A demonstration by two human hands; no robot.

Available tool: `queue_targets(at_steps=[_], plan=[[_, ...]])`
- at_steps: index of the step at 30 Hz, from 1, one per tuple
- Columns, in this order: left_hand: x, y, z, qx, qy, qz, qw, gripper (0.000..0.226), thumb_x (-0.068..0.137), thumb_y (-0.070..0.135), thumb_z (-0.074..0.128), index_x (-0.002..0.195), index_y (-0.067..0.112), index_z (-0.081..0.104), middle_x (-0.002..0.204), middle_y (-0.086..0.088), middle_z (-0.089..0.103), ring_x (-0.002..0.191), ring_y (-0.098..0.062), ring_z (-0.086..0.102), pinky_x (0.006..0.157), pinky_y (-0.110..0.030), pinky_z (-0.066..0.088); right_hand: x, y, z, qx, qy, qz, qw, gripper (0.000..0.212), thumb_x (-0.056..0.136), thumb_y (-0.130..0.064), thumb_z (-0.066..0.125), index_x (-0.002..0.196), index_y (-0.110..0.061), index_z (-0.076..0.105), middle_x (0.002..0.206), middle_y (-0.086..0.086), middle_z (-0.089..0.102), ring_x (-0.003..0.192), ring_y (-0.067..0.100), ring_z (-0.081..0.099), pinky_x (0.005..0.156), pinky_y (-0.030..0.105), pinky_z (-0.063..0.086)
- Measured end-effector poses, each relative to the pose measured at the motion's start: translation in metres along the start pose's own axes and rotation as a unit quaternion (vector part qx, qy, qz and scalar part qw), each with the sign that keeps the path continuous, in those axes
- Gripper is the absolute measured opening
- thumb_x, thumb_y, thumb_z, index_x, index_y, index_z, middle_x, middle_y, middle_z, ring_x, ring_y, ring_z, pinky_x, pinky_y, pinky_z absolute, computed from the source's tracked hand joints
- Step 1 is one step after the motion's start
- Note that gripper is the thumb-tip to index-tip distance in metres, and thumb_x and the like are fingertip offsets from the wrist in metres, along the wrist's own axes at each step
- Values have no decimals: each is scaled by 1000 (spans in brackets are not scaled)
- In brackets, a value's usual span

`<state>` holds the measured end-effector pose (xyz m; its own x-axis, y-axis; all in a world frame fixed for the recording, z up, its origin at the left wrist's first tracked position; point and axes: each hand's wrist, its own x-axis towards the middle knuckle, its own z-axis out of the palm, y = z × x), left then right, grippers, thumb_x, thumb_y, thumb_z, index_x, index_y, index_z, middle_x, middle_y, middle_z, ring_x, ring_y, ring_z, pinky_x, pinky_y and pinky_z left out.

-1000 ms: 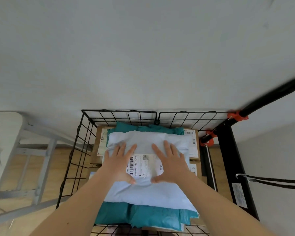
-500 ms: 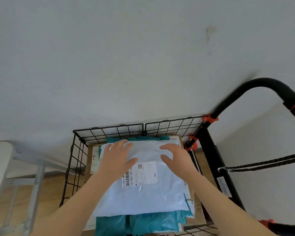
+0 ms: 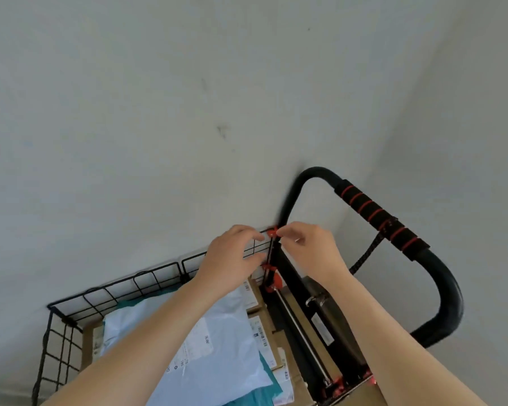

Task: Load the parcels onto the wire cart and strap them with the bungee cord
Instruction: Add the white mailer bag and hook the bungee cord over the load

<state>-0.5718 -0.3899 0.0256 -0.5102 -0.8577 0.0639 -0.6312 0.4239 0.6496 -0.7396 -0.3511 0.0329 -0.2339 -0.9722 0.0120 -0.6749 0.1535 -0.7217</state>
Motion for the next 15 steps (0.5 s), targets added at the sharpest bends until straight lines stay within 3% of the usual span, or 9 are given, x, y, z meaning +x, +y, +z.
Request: queue_targets(at_steps=[4,7,11,15], plan=[[21,57,11,-80,-15,21,996,29,91,28,57,120,28,58,122,11,53,110,-1,50,90,-17,35,3,9,-61,-13,106,11,994,16,91,-20,58,99,-29,69,89,-13,65,74,9,64,73,27,53],[37,95,29,-116,-33,31,992,30,90,31,57,120,29,57,124,14,54,110,-1,51,94,-22,40,5,24,-100,-18,174,37,984,18,90,-17,55,99,-26,69,90,-8,68,71,16,64,66,29,52],[55,131,60,-103,-70,17,992,39,89,31,58,128,28,50,131,10,50,109,-4,51,90,-23,40,2,53,-138,-17,258,113,959,25,89,-12,51,99,-23,70,101,-5,68,80,16,59,66,26,43],[68,153,92,-119,-121,-35,985,54,89,29,60,138,21,39,139,3,46,120,-14,50,99,-28,39,4,83,-152,-33,209,179,961,27,90,-13,48,102,-22,70,101,-2,68,81,16,57,63,26,42]])
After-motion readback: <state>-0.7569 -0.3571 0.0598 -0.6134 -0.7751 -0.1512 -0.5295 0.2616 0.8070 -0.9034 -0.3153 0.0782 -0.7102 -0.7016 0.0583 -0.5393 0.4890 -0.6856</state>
